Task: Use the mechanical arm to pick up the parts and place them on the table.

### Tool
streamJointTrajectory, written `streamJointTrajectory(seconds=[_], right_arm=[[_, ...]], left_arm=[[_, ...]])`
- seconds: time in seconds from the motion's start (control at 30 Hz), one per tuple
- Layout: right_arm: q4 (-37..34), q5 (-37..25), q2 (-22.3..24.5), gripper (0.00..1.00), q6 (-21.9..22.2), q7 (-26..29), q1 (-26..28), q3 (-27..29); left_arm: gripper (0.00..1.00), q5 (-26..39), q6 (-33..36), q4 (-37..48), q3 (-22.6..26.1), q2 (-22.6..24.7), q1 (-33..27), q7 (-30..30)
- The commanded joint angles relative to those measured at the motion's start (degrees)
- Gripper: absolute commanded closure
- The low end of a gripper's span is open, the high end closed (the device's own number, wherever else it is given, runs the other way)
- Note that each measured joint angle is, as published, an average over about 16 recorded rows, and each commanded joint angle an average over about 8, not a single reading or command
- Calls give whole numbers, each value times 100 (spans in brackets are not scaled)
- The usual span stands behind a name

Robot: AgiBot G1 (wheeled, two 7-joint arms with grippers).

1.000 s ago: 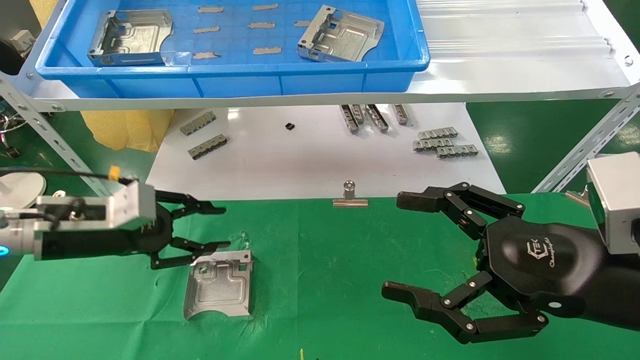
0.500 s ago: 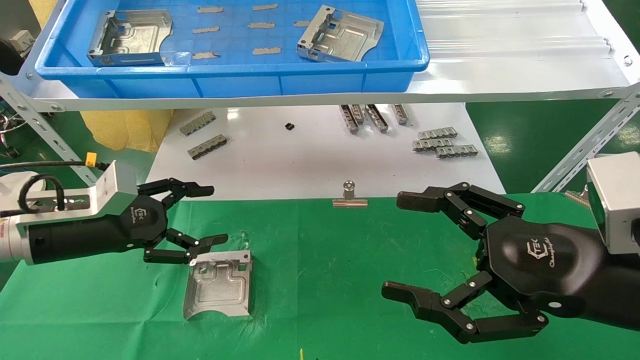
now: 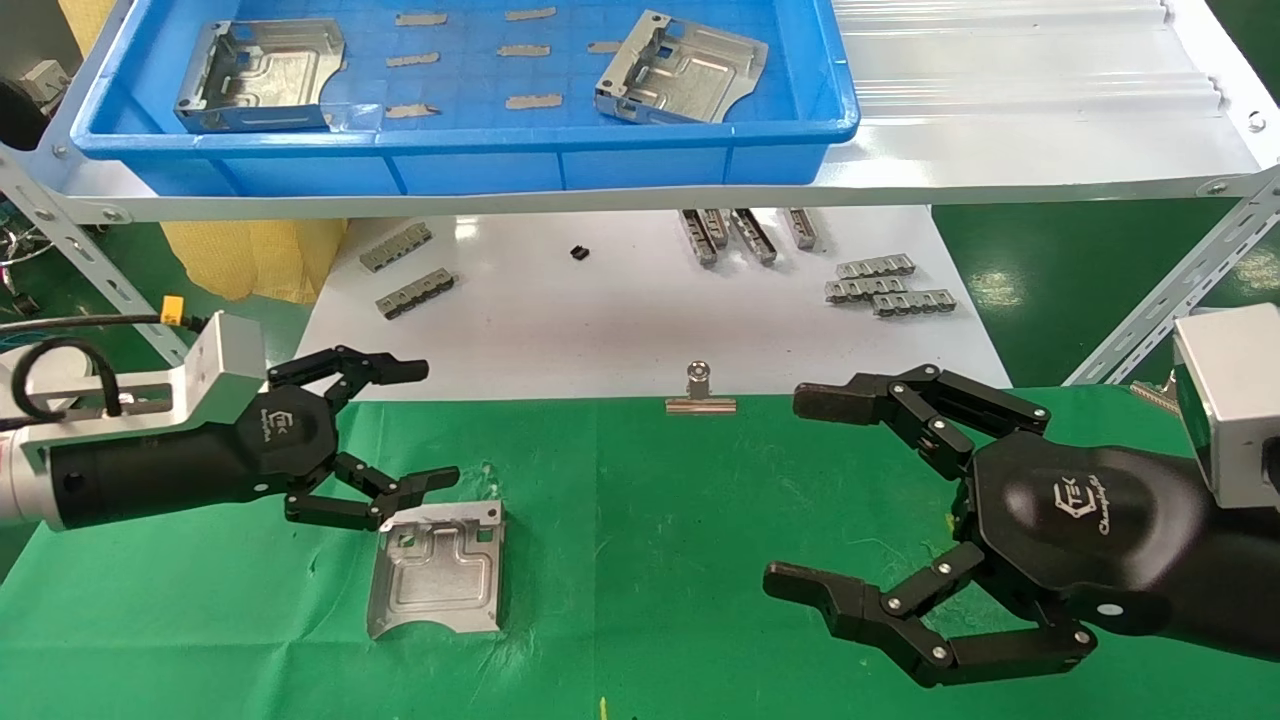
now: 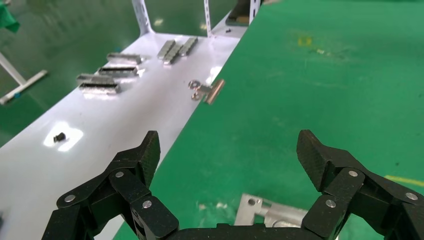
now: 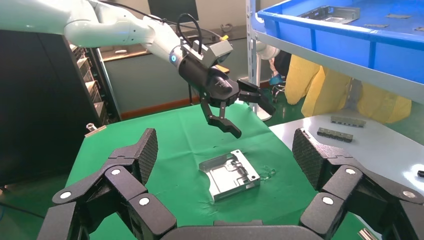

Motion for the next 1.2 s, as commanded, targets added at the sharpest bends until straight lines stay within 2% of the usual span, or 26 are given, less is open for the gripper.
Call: streamJointTrajectory(seconds=[0.03, 1.2], right_arm=[[0, 0, 0, 0, 0, 0, 0, 0], [0, 0, 0, 0, 0, 0, 0, 0]], left_arm=[[0, -61, -21, -239, -81, -62, 110, -141], [0, -1128, -396, -4415, -1500, -1146, 2023, -2593]])
